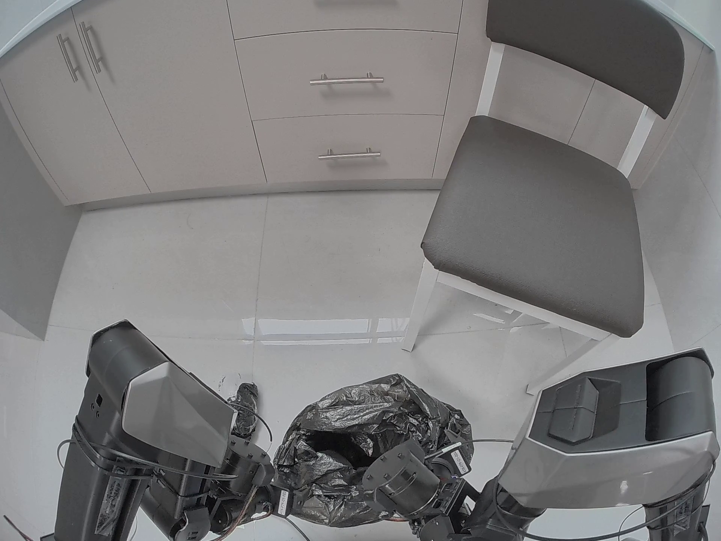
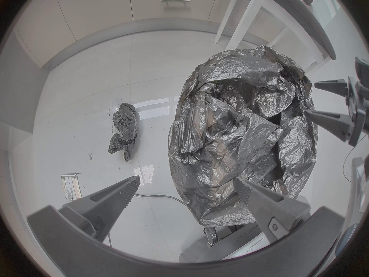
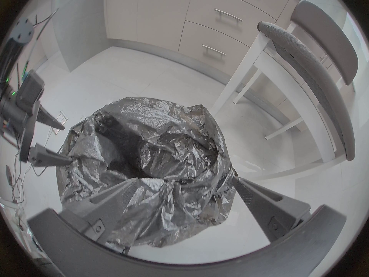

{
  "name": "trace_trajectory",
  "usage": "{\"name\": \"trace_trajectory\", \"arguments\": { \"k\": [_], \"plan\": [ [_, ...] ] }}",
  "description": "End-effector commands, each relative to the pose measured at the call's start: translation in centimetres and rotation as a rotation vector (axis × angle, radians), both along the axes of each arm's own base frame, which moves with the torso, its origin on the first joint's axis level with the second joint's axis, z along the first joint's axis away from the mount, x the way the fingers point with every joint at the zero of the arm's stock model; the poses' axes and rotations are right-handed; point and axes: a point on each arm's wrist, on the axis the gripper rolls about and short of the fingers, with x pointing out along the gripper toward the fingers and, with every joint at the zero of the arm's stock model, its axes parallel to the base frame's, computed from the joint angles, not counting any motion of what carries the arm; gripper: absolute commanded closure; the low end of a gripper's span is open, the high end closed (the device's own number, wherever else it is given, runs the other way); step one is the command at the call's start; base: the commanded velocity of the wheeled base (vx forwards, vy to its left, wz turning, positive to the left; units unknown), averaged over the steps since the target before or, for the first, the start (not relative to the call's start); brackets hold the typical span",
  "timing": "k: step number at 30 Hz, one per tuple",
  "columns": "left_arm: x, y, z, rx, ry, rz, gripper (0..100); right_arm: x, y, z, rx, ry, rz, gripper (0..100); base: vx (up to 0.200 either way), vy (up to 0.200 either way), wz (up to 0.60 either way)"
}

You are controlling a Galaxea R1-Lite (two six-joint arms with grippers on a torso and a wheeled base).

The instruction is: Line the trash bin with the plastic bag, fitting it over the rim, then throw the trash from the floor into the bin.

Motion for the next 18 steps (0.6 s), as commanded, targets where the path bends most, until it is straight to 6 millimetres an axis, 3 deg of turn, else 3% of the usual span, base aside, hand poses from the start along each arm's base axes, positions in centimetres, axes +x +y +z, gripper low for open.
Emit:
{"name": "trace_trajectory", "arguments": {
  "k": [1, 4, 18],
  "plan": [
    [0.0, 0.0, 0.0, 0.001, 0.001, 0.0, 0, 1.0, 0.3, -0.8, 0.0, -0.001, -0.019, 0, 0.0, 0.0, 0.0],
    [0.0, 0.0, 0.0, 0.0, 0.001, -0.001, 0, 2.0, 0.7, -0.5, 0.022, -0.015, -0.035, 0, 0.0, 0.0, 0.0],
    [-0.1, 0.0, 0.0, 0.001, 0.003, -0.001, 0, 2.0, 0.1, -1.7, -0.01, 0.009, -0.048, 0, 0.0, 0.0, 0.0]
  ]
}}
